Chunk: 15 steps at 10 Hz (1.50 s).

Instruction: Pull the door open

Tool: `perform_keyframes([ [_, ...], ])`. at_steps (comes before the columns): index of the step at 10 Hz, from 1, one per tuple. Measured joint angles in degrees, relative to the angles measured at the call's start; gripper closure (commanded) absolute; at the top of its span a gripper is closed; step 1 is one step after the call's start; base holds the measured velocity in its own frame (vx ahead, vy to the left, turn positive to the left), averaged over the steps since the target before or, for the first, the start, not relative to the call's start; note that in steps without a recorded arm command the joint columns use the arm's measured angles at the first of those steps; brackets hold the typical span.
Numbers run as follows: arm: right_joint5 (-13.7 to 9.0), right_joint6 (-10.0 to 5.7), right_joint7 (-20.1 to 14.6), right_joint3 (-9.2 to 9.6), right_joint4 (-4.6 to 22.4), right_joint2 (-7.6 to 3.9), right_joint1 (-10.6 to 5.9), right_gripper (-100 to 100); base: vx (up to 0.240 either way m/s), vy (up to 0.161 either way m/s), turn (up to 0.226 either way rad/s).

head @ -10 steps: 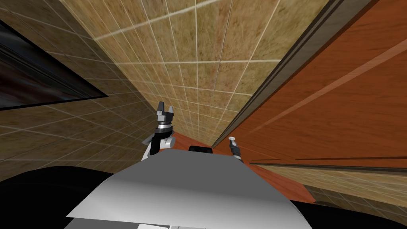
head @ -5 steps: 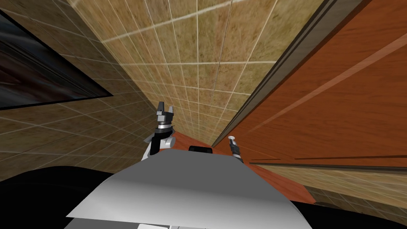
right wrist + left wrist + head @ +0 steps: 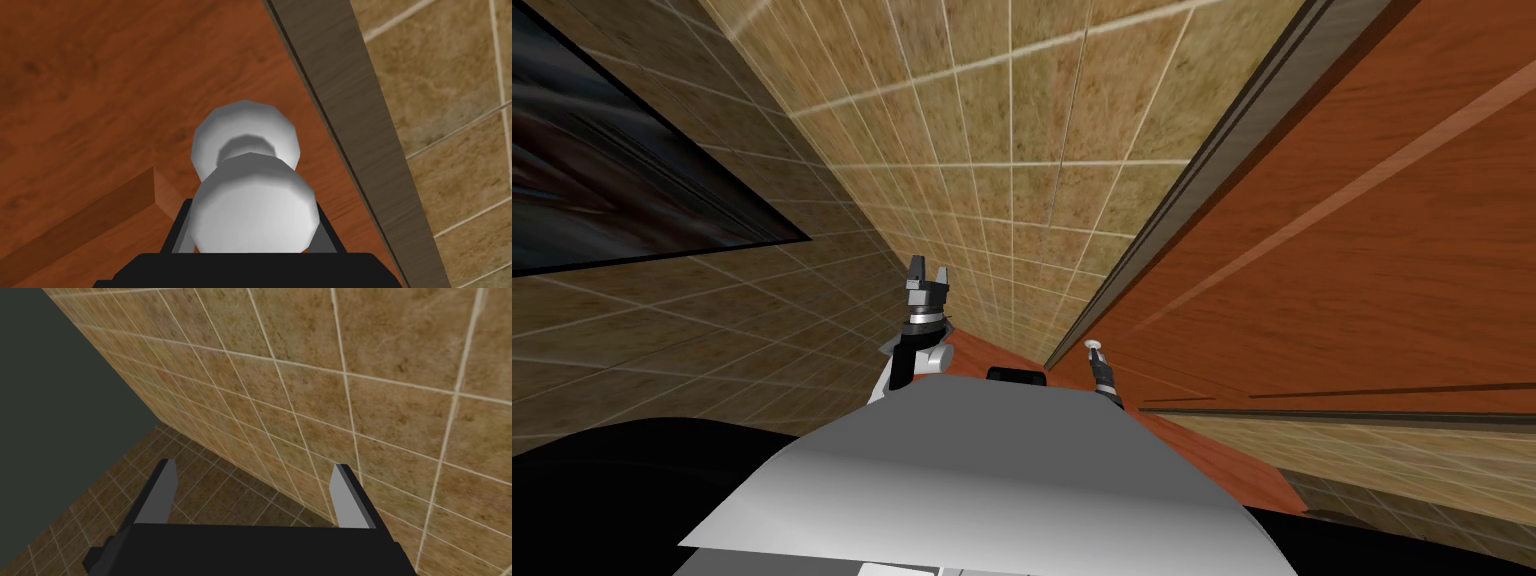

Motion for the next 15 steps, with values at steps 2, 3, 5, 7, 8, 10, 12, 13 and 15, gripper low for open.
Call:
perform_keyframes([
  [2,-0.9,0.10,-2.4,0.50,0.4,-0.37,-0.37,100,-0.039,-0.004,0.026],
  [3,-1.5,0.40,-3.9,0.88,0.5,-0.68,-0.64,100,-0.065,-0.014,0.049],
  [5,-2.9,0.54,-6.7,1.60,1.1,-1.04,-1.25,100,-0.042,-0.012,0.021],
  [7,-3.8,0.73,-9.4,2.22,1.4,-1.31,-1.53,100,-0.042,-0.007,0.021],
  [8,-4.5,0.80,-10.9,2.56,1.9,-1.66,-1.99,100,-0.063,-0.010,0.057],
  [10,-6.0,0.80,-13.6,3.21,3.2,-2.25,-3.00,100,-0.050,-0.013,0.028],
  [12,-7.0,1.09,-16.2,3.96,3.0,-2.31,-3.03,100,-0.043,-0.013,0.024],
  [13,-7.7,1.31,-17.7,4.42,3.2,-2.51,-3.21,100,-0.039,-0.001,0.019],
  [15,-8.8,1.17,-20.2,4.94,3.9,-2.91,-3.57,100,-0.047,-0.003,0.029],
])
